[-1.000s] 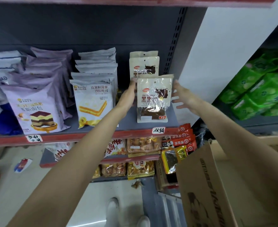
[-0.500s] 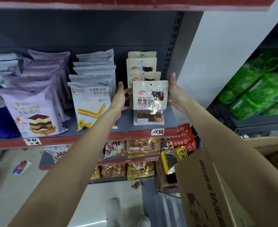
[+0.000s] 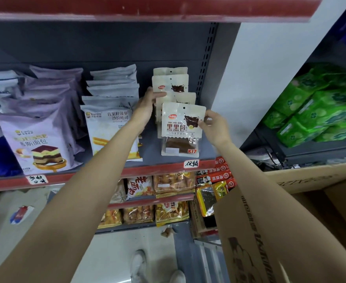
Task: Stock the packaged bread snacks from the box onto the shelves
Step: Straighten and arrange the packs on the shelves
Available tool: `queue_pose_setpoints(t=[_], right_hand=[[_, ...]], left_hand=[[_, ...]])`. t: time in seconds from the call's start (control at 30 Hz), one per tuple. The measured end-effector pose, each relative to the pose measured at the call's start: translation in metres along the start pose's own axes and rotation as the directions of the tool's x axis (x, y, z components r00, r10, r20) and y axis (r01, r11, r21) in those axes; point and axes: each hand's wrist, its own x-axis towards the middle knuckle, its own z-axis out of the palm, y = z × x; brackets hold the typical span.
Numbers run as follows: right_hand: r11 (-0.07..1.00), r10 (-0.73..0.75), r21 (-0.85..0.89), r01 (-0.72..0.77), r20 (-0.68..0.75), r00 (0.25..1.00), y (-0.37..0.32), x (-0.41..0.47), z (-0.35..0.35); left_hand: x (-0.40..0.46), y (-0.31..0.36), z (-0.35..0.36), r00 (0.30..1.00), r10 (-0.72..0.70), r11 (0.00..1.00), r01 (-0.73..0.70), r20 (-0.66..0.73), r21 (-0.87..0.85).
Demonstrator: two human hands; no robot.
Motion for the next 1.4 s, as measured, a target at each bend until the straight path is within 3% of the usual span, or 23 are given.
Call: queue_pose_setpoints(t=[0.1, 0.3, 0.37, 0.47, 0.57, 0.63, 0.83, 1.0, 1.2, 1.4], right_hand=[[0.993, -0.073, -0.095, 0.066, -0.073, 0.995, 0.000, 0.001, 0.006], [0.997, -0.054, 0.060, 0.053, 0.021, 0.998, -0.009, -0.001, 0.015], [0.992, -0.085, 0.098, 0.078, 0.072, 0.994, -0.007, -0.002, 0.013], [0.984, -0.076, 0.171, 0.052, 0.137, 0.988, -0.004, -0.004, 0.009], [0.985, -0.078, 0.163, 0.052, 0.158, 0.984, -0.003, -0.005, 0.005], [0.985, -0.075, 0.164, 0.047, 0.167, 0.983, -0.003, -0.006, 0.004], [0.986, -0.008, 0.163, -0.028, 0.217, 0.976, -0.001, -0.011, 0.007], [0.974, 0.059, 0.200, -0.104, 0.220, 0.974, 0.001, -0.016, 0.014], [0.976, 0.124, 0.160, -0.147, 0.141, 0.982, 0.002, -0.015, 0.018], [0.991, 0.107, 0.069, -0.117, 0.136, 0.985, 0.003, -0.016, 0.021]], left_hand=[[0.013, 0.003, -0.003, 0.997, -0.078, 0.995, 0.079, -0.031, 0.059], [0.017, 0.000, -0.004, 0.996, -0.088, 0.967, 0.080, 0.022, 0.242], [0.013, 0.000, -0.007, 0.997, -0.071, 0.978, 0.063, 0.032, 0.200], [-0.004, 0.001, -0.009, 0.997, 0.068, 0.988, -0.073, 0.040, 0.133], [-0.033, -0.003, -0.012, 0.962, 0.260, 0.960, -0.248, -0.081, 0.130], [-0.051, -0.015, -0.010, 0.938, 0.306, 0.949, -0.287, -0.164, 0.130], [-0.063, -0.048, 0.001, 0.997, 0.069, 0.961, -0.072, 0.023, 0.268], [-0.067, -0.055, -0.002, 0.991, 0.129, 0.928, -0.129, 0.023, 0.350], [-0.069, -0.054, -0.003, 0.995, 0.102, 0.921, -0.101, 0.019, 0.376], [-0.069, -0.053, -0.001, 0.996, 0.085, 0.902, -0.092, 0.036, 0.421]])
